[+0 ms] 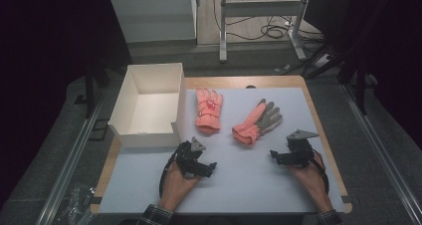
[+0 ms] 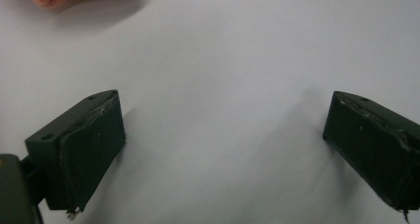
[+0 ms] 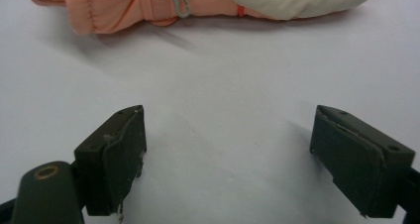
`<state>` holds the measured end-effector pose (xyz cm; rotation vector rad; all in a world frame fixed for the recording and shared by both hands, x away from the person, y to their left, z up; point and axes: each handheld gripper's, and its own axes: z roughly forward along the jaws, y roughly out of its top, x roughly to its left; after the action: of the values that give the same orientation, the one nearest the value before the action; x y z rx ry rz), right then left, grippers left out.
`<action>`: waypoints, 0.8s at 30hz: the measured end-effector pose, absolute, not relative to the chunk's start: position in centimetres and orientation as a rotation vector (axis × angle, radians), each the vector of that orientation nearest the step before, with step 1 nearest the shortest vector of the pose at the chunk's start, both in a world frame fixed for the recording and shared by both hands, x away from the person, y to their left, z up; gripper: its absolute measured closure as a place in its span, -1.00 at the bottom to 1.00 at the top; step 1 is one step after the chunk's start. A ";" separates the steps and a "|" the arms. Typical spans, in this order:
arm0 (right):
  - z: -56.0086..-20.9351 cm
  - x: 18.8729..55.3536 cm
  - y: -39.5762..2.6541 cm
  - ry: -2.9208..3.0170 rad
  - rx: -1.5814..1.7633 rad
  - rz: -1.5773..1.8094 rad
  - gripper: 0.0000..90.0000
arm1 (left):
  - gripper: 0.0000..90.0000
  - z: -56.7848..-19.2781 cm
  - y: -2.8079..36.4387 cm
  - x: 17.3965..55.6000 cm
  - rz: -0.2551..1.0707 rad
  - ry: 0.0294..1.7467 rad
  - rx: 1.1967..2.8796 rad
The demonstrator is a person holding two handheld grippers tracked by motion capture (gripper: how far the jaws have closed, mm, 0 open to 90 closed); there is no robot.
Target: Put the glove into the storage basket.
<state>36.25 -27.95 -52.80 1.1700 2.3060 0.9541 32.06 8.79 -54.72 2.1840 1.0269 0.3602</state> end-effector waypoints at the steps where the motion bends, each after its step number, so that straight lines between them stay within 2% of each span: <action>1: -52.7 36.3 -27.9 2.310 1.175 0.959 -0.65 | -0.95 -54.7 8.8 32.1 0.360 1.027 2.184; 4: -52.3 36.3 -27.8 2.324 1.165 0.974 -0.60 | -0.95 -54.7 8.8 32.1 0.360 1.027 2.184; 19: -50.1 37.4 -26.7 2.329 1.166 1.022 -0.59 | -0.95 -54.7 8.8 32.1 0.361 1.023 2.185; 24: -49.1 37.9 -26.2 2.334 1.141 1.032 -0.50 | -0.95 -54.7 8.8 32.1 0.364 1.022 2.185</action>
<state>37.87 -26.20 -49.12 1.1408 2.3342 1.0321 32.08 8.81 -54.73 2.1845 1.0225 0.3636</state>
